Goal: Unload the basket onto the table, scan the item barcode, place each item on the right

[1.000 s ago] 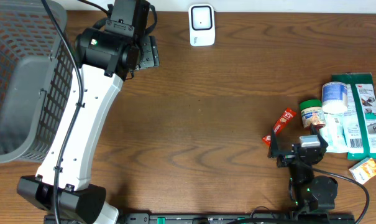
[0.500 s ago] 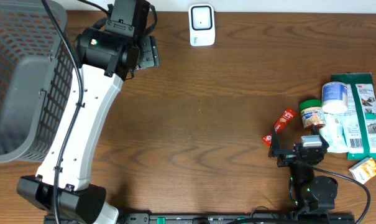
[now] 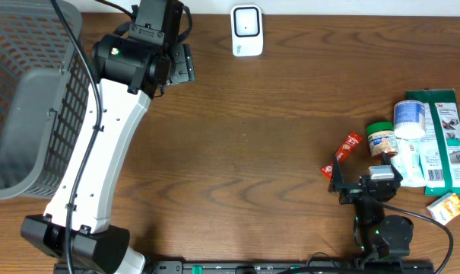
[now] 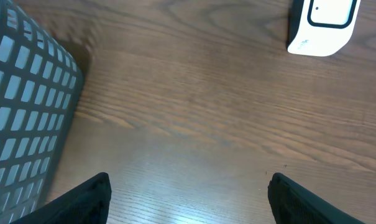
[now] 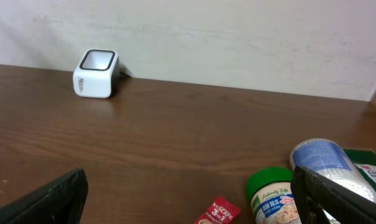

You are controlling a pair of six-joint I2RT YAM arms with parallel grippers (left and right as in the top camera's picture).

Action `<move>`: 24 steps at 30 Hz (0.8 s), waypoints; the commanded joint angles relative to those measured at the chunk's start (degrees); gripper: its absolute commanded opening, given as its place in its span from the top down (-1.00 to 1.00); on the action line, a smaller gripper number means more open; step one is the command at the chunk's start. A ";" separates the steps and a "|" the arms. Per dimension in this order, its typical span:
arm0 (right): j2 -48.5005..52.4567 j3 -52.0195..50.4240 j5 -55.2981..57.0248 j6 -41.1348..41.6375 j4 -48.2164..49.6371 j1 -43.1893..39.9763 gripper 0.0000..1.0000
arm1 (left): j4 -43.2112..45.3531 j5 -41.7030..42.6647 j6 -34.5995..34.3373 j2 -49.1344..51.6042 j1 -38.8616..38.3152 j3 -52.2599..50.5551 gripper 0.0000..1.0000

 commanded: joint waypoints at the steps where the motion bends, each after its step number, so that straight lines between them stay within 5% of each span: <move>1: -0.37 -0.07 0.35 0.68 -0.24 0.20 -0.99 | -0.26 -0.70 0.74 -0.31 0.24 0.20 -0.61; 12: -0.37 -0.07 0.35 0.70 -0.24 0.20 -0.98 | -0.79 -0.74 0.96 -1.07 0.24 0.20 -0.61; 24: -0.37 -0.07 0.35 0.68 -0.24 0.20 -0.98 | 3.74 -1.14 0.96 -16.87 3.10 0.20 -0.61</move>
